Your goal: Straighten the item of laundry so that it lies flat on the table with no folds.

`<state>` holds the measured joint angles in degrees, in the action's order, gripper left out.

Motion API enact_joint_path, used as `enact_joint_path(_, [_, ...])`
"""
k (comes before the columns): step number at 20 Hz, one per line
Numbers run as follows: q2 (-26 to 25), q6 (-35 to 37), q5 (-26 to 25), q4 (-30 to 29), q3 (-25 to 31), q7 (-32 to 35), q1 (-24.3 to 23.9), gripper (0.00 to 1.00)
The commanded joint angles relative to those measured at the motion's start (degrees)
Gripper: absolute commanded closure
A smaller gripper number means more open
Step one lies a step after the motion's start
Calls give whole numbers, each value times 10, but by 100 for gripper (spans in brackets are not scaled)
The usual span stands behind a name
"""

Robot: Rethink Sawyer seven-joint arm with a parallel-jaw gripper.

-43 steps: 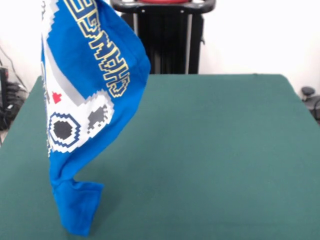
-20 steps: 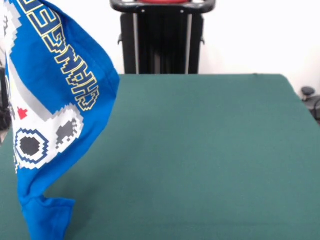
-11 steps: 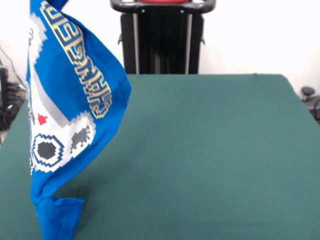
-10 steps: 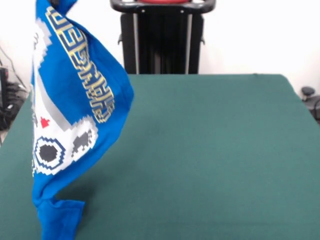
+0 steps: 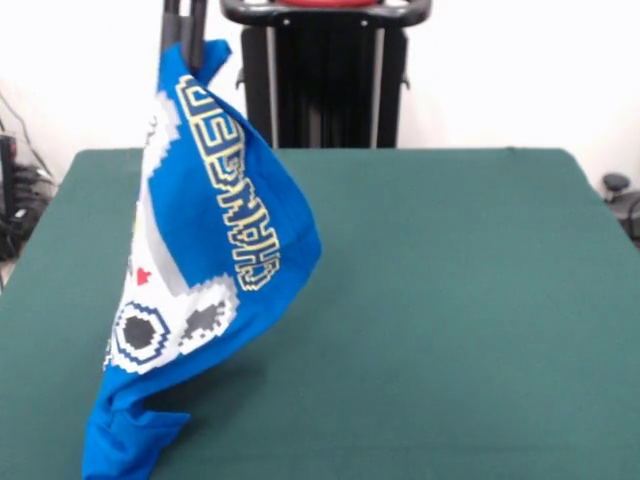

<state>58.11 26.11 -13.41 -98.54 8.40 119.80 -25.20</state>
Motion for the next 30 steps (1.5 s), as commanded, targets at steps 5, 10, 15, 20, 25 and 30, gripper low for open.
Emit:
enact_joint_path(5, [-2,-7,54,-139,19,93,43,100])
enact_joint_path(10, [11,-5,76,-157,5,106,59,100])
enact_joint_path(15, [19,-13,101,-178,-6,119,75,100])
enact_joint_path(20, [7,-46,115,-199,-21,136,96,100])
enact_joint_path(25, [-12,-94,128,-220,-25,145,109,100])
enact_joint_path(30, [-19,-107,132,-223,-41,142,126,100])
